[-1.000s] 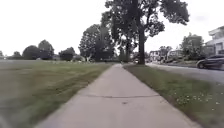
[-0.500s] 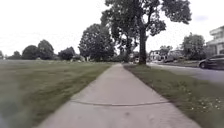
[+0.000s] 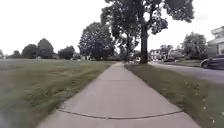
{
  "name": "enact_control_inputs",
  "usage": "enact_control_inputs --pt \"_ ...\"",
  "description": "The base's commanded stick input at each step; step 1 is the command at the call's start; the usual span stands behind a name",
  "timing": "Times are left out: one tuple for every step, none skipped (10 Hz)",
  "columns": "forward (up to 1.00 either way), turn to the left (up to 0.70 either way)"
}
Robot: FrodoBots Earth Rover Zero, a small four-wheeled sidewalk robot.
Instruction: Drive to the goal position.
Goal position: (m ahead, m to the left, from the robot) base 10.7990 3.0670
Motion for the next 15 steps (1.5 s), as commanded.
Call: enact_control_inputs --pt "0.70 0.00" --pt "0.70 0.00" --pt "0.70 0.00" --pt "0.70 0.00" --pt "0.70 0.00" --pt "0.70 0.00" --pt "0.70 0.00" --pt "0.70 0.00" --pt "0.70 0.00" --pt "0.70 0.00" --pt "0.70 0.00" --pt "0.70 0.00" --pt "0.70 0.00" --pt "0.70 0.00" --pt "0.70 0.00"
